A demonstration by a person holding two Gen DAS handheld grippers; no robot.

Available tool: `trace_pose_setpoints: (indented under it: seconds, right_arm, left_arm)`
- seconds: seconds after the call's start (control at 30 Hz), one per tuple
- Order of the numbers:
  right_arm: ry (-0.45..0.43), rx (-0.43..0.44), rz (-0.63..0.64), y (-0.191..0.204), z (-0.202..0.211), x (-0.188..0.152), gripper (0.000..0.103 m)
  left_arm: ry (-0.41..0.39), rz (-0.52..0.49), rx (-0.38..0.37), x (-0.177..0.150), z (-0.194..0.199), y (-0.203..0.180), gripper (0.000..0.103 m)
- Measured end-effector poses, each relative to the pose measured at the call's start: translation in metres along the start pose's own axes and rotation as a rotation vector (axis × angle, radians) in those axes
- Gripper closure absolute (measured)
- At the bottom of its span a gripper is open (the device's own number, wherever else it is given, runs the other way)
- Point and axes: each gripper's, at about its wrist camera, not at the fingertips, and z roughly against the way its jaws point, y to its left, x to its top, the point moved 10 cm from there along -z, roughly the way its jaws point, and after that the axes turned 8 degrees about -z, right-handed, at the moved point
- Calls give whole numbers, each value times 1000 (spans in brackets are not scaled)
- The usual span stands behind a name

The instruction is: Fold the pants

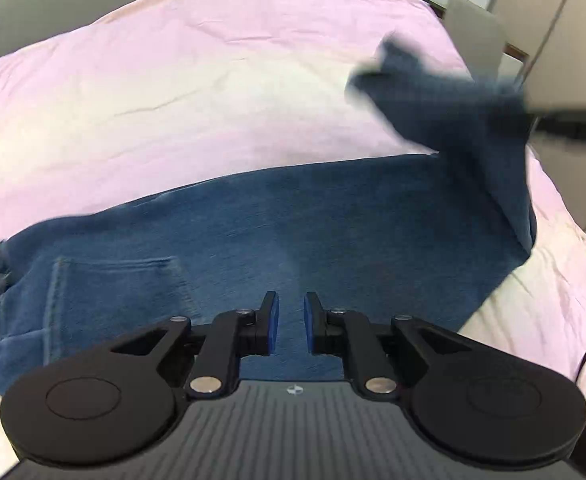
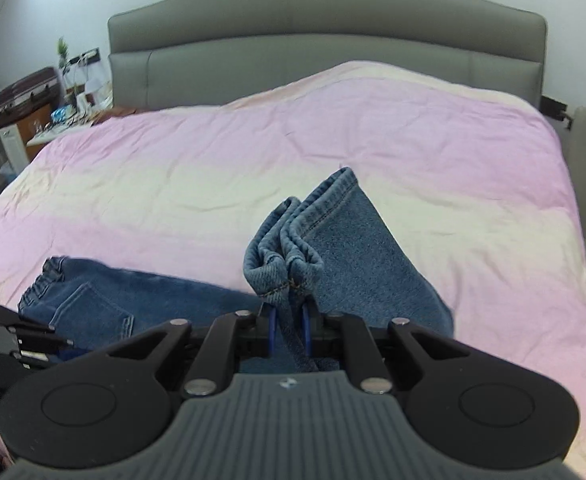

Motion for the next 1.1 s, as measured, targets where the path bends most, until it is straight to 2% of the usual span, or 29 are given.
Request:
trace_pose_setpoints:
  seconds: [0.17, 0.33, 0.43, 0.53, 0.57, 0.7, 0.77, 0.83, 0.9, 0.97, 1.03, 1.1]
  right_arm:
    - [153, 9, 70, 35, -59, -62, 95]
    - [272, -17, 168, 42, -93, -123, 93]
    - [312, -33, 198, 39, -105, -145, 89]
    - [325, 2, 215, 44, -101, -147, 71]
    - [342, 23, 204, 47, -97, -147, 60]
    - [338, 104, 107, 62, -81, -130, 48]
    - [316, 84, 85, 61, -83, -119, 48]
    - [335, 33, 57, 56, -99, -114, 53]
    - [399, 27, -15, 49, -116, -121, 78]
    - [411, 41, -81, 45, -124, -126, 82]
    - [391, 59, -89, 47, -120, -126, 89]
    - [379, 73, -76, 51, -111, -127, 90]
  left_arm:
    - [3, 57, -32, -8, 3, 24, 89]
    - [3, 91, -71, -12, -8, 32, 88]
    - [4, 88, -96, -10, -15, 25, 84]
    - [9, 78, -110, -9, -23, 15, 83]
    - [9, 76, -112, -9, -25, 13, 82]
    - [13, 91, -116, -11, -31, 12, 82]
    - [19, 93, -112, -12, -32, 11, 82]
    - [20, 91, -109, -14, -32, 10, 82]
    - [19, 91, -108, -15, -29, 10, 82]
    - [18, 93, -110, -15, -27, 11, 82]
    - [18, 105, -125, -15, -27, 12, 81]
    - [10, 124, -153, -11, -30, 11, 80]
